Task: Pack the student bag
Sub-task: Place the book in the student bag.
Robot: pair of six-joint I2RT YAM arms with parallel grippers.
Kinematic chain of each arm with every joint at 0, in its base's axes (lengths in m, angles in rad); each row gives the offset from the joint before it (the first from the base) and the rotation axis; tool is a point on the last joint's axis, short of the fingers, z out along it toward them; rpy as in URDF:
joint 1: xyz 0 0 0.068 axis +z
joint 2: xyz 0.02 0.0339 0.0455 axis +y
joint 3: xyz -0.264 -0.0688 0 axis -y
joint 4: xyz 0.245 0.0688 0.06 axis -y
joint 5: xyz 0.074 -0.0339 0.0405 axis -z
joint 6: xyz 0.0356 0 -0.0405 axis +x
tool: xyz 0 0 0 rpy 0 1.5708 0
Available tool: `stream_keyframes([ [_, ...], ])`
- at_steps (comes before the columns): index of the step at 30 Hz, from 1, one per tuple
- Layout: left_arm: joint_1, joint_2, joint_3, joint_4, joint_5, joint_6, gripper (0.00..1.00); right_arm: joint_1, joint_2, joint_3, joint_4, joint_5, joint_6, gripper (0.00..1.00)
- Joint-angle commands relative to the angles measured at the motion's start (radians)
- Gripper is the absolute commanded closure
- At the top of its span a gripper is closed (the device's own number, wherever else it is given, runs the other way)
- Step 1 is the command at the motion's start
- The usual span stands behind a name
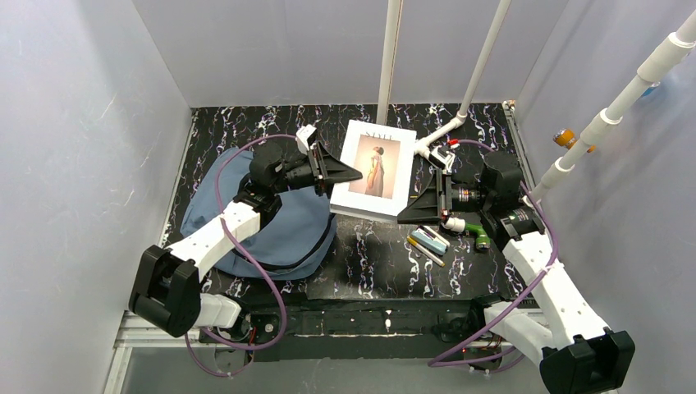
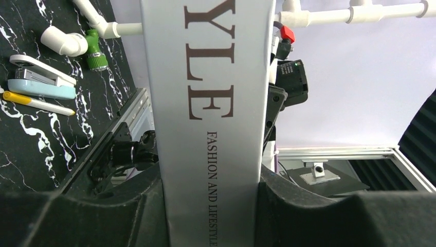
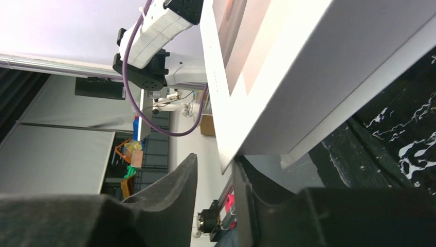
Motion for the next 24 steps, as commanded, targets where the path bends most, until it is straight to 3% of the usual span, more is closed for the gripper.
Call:
stream_keyframes([
  [1,-0.001,-0.072,-0.001,0.032,-0.032,-0.009,0.65,0.004,-0.003,0.030,0.033,0.012,-0.025,0.52],
  [8,0.022,-0.183,-0.078,0.027,-0.121,-0.055,0.72,0.004,0.023,0.055,-0.003,0.051,-0.055,0.03],
  [13,0.052,-0.307,-0.132,-0.050,-0.150,0.007,0.72,0.004,0.062,0.107,-0.147,0.086,-0.188,0.02],
  [17,0.067,-0.446,-0.121,-0.266,-0.231,0.156,0.72,0.004,0.091,0.112,-0.172,0.124,-0.219,0.02],
  [21,0.071,-0.546,0.031,-0.681,-0.481,0.405,0.73,0.005,0.138,0.121,-0.169,0.202,-0.234,0.02],
  [24,0.070,-0.610,0.080,-0.723,-0.686,0.453,0.72,0.024,0.184,0.134,-0.047,0.277,-0.178,0.02],
])
